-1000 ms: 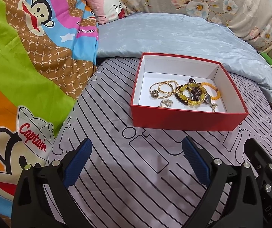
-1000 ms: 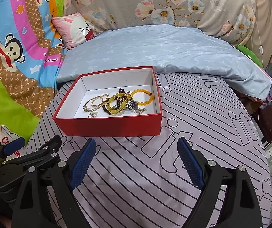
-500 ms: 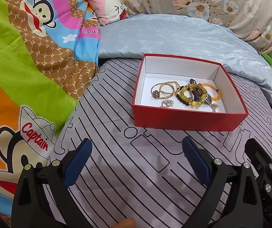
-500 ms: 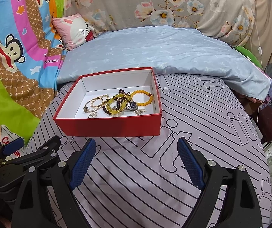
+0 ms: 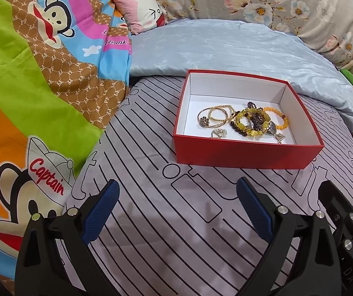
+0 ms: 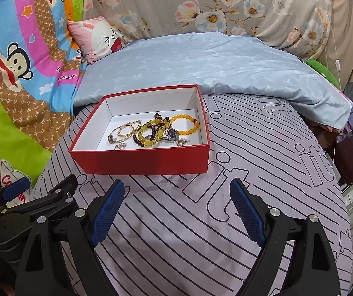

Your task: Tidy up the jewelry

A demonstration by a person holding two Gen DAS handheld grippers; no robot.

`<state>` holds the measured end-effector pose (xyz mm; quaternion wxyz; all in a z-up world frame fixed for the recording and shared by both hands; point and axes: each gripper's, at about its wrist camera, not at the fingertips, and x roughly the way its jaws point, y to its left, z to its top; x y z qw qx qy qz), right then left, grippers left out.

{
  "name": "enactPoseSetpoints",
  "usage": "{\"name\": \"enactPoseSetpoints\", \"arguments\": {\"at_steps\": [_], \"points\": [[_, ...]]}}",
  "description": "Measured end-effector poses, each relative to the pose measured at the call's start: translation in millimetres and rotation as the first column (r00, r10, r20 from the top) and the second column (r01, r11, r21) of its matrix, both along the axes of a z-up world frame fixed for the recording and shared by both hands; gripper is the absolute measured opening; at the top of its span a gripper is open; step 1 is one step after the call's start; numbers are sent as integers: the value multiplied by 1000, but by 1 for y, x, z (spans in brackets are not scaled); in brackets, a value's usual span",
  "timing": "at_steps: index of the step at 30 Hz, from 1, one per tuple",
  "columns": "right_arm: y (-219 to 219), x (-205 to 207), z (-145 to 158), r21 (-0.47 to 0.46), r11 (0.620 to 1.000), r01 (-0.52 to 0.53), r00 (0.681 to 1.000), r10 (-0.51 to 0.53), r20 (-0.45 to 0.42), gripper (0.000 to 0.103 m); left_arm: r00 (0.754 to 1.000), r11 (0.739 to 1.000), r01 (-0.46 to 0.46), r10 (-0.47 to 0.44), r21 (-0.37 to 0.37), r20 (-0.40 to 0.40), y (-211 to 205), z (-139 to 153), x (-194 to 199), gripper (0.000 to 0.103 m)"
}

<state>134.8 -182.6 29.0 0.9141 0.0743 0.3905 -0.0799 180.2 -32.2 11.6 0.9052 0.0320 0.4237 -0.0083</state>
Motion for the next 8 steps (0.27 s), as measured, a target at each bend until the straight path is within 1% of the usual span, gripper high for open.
{"name": "enactPoseSetpoints", "arguments": {"at_steps": [8], "points": [[2,0,-1,-7,1000,6,1000,-6,-3,86,1000,1000,6,-6,7,-8,-1,0,3,93]]}}
